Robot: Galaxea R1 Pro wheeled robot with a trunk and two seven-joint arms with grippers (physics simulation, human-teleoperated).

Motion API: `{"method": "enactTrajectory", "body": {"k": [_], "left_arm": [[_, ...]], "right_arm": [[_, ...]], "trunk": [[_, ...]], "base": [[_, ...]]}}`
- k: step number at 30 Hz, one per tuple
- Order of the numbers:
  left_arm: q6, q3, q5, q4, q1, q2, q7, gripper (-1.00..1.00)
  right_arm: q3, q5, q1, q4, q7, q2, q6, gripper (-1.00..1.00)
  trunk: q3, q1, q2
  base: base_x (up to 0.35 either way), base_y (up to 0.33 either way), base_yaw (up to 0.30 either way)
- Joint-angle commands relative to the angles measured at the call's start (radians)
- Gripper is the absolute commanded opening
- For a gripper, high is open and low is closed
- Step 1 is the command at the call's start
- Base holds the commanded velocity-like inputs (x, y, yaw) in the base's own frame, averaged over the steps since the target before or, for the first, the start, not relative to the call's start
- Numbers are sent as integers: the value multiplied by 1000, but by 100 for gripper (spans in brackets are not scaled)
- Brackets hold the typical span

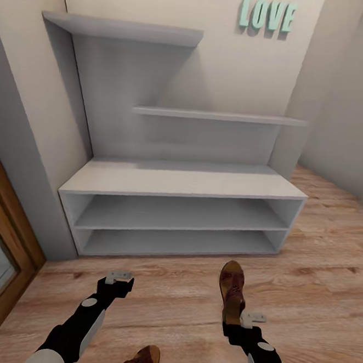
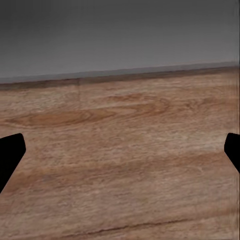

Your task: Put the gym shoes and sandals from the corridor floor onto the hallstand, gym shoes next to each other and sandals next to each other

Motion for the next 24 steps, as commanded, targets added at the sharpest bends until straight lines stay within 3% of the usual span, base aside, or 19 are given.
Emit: {"method": "enactTrajectory", "body": {"k": [1, 20, 24], "left_arm": [[4, 0, 0, -1, 0, 0, -2, 100], [4, 0, 0, -1, 0, 0, -2, 100], [4, 0, 0, -1, 0, 0, -2, 100]], "right_arm": [[0, -3, -1, -2, -2, 0, 6, -100], [0, -3, -1, -2, -2, -1, 6, -100], [0, -3, -1, -2, -2, -1, 6, -100]], "trunk": [[-1, 0, 0], [-1, 0, 0], [-1, 0, 0]], "base": [[0, 0, -288], [0, 0, -288], [-214, 0, -288]]}}
